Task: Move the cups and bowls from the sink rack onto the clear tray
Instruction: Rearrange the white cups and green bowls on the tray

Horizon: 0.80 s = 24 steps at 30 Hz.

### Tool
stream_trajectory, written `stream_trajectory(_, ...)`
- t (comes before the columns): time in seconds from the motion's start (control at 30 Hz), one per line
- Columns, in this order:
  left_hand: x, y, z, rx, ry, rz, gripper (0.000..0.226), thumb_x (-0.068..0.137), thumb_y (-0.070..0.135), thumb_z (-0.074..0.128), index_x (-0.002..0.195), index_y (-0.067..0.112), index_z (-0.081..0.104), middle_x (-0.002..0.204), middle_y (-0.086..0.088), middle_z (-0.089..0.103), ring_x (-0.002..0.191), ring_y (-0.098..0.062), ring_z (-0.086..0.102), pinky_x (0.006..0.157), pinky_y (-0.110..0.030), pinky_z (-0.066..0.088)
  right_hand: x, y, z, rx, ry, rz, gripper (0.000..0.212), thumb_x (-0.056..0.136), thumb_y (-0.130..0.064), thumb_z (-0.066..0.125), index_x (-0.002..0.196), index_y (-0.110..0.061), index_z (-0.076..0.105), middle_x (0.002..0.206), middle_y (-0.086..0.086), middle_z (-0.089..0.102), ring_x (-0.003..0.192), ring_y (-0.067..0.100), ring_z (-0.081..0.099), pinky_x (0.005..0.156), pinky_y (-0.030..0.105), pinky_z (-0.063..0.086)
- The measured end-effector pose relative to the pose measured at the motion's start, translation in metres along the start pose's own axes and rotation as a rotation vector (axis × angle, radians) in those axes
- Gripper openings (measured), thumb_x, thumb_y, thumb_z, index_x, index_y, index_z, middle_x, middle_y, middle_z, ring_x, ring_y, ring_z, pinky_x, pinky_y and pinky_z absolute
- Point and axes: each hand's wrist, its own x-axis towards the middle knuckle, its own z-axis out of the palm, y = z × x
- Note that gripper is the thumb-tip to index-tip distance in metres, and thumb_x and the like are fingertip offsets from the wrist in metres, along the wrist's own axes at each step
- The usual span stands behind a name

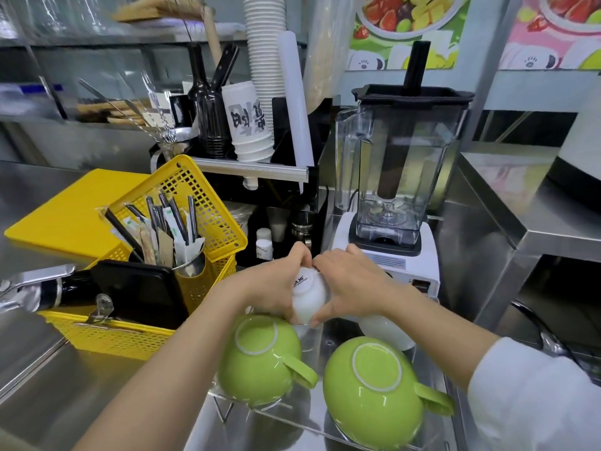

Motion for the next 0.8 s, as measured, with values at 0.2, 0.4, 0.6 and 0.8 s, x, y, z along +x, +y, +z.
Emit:
stream_trajectory(0.2,0.012,0.006,-0.005,0.101,-0.14,-0.036,0.075,0.058,0.006,0.083,0.106,0.024,0.029,0.077,0.003,0.048,0.059,-0.014,0.046,0.045,-0.028,0.036,-0.004,-0.003,0.002,0.094,-0.047,0.091,0.078,0.056,-0.062,0.075,0.112,-0.014,0.05,0.106,0.004,0.062,0.101,0.025,0.055,0.071,0.036,0.039)
stream_trajectory(0.4,0.019,0.003,-0.003,0.166,-0.165,-0.061,0.075,0.059,0.005,0.082,0.106,0.025,0.028,0.073,0.004,0.046,0.056,-0.014,0.042,0.045,-0.029,0.033,-0.004,-0.008,0.006,0.138,-0.09,0.164,0.076,0.058,-0.06,0.075,0.11,-0.011,0.049,0.107,0.007,0.062,0.101,0.028,0.058,0.072,0.037,0.043)
stream_trajectory(0.6,0.018,0.002,-0.006,0.248,-0.142,-0.124,0.059,0.068,-0.005,0.068,0.108,0.019,0.032,0.07,-0.001,0.046,0.056,-0.018,0.041,0.048,-0.033,0.033,-0.003,-0.022,0.005,0.174,-0.125,0.235,0.071,0.064,-0.06,0.071,0.108,-0.007,0.05,0.109,0.011,0.063,0.101,0.032,0.059,0.067,0.033,0.036)
stream_trajectory(0.8,0.013,-0.008,-0.001,0.303,-0.032,-0.204,0.05,0.071,-0.004,0.062,0.109,0.014,0.035,0.08,-0.004,0.05,0.069,-0.028,0.055,0.056,-0.04,0.041,-0.003,-0.026,0.004,0.209,-0.156,0.262,0.057,0.072,-0.053,0.069,0.103,-0.007,0.054,0.112,0.014,0.06,0.103,0.033,0.057,0.069,0.033,0.034)
